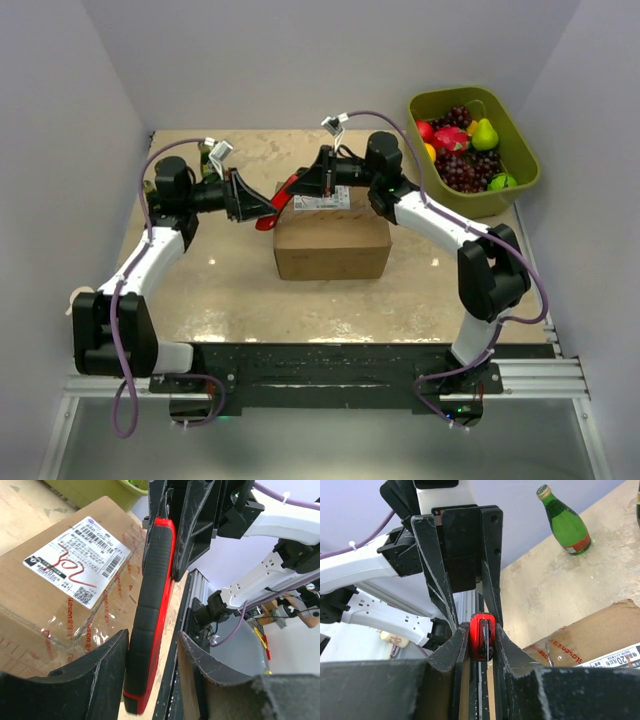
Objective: Unpack the express box
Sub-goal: Cut the express box at the center of the board.
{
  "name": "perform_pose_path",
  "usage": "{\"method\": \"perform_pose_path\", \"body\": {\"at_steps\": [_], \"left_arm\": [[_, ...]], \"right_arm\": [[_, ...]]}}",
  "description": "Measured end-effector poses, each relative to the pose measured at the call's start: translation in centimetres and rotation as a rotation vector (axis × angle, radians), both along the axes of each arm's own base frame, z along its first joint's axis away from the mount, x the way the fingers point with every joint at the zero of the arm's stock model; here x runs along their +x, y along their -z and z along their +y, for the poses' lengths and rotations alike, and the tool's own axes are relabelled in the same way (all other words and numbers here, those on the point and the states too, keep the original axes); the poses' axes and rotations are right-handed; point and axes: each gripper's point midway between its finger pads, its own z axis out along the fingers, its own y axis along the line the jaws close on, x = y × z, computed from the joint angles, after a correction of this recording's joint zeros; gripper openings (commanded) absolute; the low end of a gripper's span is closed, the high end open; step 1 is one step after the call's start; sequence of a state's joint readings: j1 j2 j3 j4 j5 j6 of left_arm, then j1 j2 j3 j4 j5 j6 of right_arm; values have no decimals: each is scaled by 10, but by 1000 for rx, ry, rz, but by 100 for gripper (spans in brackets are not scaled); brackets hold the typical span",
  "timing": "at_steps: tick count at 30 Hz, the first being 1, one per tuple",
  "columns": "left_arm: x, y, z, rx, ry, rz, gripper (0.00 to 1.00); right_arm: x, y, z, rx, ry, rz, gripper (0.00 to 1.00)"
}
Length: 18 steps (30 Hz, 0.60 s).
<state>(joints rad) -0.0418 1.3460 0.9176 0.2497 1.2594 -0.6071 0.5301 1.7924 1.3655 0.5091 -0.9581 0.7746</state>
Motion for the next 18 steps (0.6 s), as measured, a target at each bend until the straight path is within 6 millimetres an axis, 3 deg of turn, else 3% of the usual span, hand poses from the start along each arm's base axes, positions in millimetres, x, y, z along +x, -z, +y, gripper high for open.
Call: {"method": "perform_pose_path", "body": {"at_steps": [3,4,7,9,12,13,14,18], "left_arm": [[-2,-1,-6,-14,34,5,43],[-2,-1,-8,-18,44,4,26],[-4,-3,-12,-27,73,-2,0],[-7,-3,-14,-32,103,-18,0],[-9,-2,-15,-36,131,-18,0],[-10,-1,-16,-36,135,-17,0],[-10,-1,-16,-37,141,-14,0],[-11,-5,-20,-26,180,-29,0]], "right_arm": [[-3,0,3,-1,-8,-3,0],[-4,0,3,-1,-11,-4,0],[-8,-1,4,0,-28,-3,0],[-10,-1,3,-1,-45,-4,4],[-13,1,2,-7,-66,-24,52],[-13,2,1,-13,-70,-29,91],[-10,3,-2,-22,-67,-58,99],[2,3,-24,-112,-113,-168,99]]}}
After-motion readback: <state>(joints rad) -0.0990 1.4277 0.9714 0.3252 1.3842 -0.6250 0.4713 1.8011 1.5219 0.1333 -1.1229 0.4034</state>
